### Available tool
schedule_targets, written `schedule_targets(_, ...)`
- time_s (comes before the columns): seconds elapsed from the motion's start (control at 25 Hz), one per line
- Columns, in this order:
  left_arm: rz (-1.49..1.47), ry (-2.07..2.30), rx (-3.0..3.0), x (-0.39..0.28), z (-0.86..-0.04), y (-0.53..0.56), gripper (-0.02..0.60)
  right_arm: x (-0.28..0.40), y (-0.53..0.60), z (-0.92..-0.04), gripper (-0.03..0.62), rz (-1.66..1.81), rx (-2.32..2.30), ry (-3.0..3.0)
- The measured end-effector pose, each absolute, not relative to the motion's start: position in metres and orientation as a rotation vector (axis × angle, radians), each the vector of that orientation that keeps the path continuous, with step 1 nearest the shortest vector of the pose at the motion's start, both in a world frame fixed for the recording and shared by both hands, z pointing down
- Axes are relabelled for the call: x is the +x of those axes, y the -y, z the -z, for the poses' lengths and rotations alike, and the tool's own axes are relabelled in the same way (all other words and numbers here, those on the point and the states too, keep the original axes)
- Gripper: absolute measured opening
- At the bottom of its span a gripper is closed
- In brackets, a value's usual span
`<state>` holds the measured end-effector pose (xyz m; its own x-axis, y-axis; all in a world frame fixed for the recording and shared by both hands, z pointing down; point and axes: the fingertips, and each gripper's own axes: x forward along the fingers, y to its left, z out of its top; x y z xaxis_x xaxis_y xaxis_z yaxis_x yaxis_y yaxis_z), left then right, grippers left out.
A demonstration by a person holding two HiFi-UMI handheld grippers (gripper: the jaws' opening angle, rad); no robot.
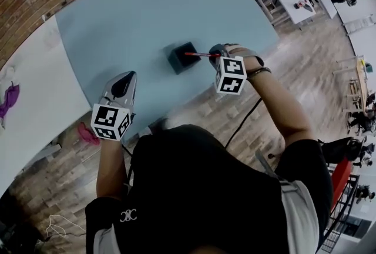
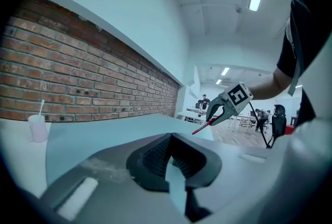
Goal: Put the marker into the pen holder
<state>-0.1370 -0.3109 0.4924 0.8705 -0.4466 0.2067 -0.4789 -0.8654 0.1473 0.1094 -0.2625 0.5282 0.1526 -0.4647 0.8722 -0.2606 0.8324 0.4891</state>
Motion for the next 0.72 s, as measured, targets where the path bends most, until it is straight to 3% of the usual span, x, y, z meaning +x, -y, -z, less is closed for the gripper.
schedule_targets(0.72, -0.269, 0.787, 2.83, -0.146, -0.507, 0.281, 0.006, 0.092, 0.31, -0.596, 0.066, 0.385, 0.108, 1.015)
